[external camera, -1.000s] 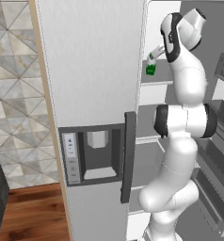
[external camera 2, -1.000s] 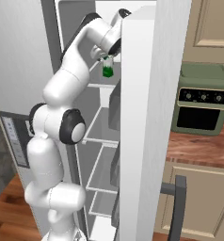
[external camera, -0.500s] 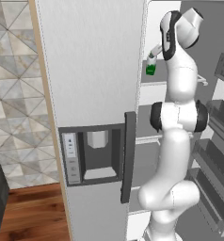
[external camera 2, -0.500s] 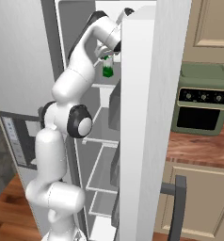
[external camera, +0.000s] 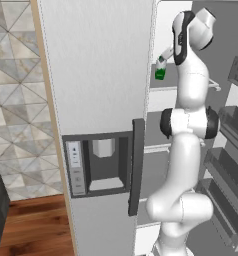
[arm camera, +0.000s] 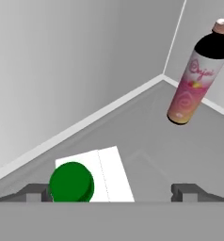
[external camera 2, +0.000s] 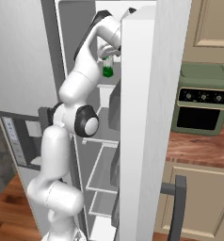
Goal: Take out the milk from the fridge and place it on the tray on the counter. Then take the sugar cube near the tray and place it in the tray.
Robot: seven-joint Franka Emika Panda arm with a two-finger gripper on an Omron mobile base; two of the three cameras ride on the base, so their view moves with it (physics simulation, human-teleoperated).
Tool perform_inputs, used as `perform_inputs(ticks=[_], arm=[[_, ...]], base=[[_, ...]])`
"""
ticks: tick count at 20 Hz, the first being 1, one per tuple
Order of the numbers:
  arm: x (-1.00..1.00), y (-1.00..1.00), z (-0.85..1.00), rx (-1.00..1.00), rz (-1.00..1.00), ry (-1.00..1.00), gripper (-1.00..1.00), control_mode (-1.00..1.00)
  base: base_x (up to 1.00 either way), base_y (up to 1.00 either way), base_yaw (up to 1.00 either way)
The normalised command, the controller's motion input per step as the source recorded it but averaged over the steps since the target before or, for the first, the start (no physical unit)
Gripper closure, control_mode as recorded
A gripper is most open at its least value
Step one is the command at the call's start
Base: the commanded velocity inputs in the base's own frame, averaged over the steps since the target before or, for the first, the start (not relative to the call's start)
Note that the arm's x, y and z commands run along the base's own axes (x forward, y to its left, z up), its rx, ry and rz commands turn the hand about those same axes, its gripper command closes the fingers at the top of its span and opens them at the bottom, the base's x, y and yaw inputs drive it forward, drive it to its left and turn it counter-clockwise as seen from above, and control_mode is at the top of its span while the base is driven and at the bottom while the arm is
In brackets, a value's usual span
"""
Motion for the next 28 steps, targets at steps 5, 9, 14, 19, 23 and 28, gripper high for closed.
perform_inputs(ticks=[5,9,14,19,23,28], arm=[[0.00,0.08,-0.34,-0.01,0.00,0.00,-1.00,-1.00],[0.00,0.15,-0.29,-0.01,0.00,0.00,-1.00,-1.00],[-0.19,0.36,-0.33,-0.04,0.00,-0.05,1.00,-1.00],[-0.21,0.41,-0.29,-0.05,0.00,-0.10,1.00,-1.00],[-0.92,-0.16,-0.55,0.00,0.00,-0.26,1.00,-1.00],[-1.00,-0.02,-0.93,-0.06,0.00,-0.39,1.00,-1.00]], base=[[0.00,0.00,0.00],[0.00,0.00,0.00],[0.00,0.00,0.00],[0.00,0.00,0.00],[0.00,0.00,0.00],[0.00,0.00,0.00]])
